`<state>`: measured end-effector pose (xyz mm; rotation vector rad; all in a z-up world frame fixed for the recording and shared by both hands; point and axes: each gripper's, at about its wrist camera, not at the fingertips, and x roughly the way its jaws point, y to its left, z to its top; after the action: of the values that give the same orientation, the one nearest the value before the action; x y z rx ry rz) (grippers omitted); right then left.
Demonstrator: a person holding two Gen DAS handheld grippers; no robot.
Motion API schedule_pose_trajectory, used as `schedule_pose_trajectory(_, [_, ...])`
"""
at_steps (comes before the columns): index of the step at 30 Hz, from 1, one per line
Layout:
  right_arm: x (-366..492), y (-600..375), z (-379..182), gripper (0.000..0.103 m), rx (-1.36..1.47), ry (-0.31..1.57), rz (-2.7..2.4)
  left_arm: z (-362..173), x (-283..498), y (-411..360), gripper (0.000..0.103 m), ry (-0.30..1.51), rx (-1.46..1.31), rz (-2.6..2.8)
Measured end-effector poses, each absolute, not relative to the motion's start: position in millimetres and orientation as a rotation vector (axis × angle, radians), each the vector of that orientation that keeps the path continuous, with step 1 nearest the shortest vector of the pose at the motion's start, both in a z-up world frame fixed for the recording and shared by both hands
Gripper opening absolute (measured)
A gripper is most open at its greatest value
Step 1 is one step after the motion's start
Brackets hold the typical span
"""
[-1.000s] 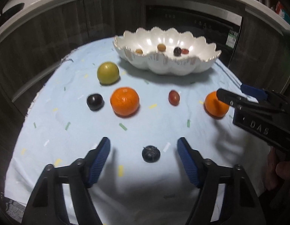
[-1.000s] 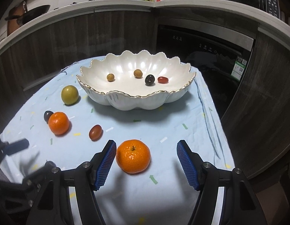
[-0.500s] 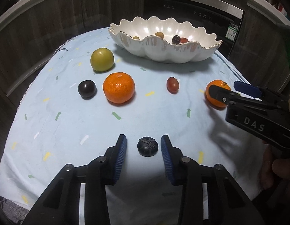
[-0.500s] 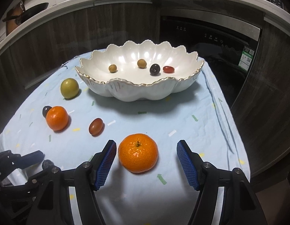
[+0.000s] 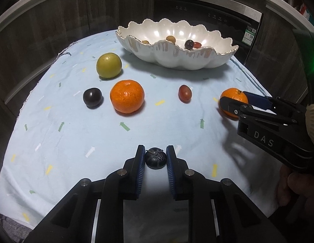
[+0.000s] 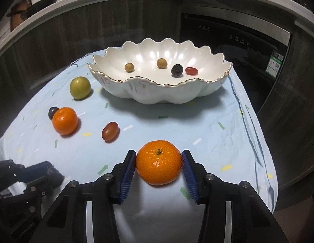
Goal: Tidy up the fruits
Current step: 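Grasp small dark blueberry with left tool while right tool grasps tangerine, then lift both held fruits and carry them over the white bowl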
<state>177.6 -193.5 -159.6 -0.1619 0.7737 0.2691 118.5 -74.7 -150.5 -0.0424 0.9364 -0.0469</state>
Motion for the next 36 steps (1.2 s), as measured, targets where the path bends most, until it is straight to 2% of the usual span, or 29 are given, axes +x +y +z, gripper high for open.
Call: schedule_pose_trajectory(36, [156.7, -178.1, -114.7, 0.047, -0.134, 0.761, 0.253, -107.8, 139.5, -43.1, 0.022, 0.812, -0.074, -0.027])
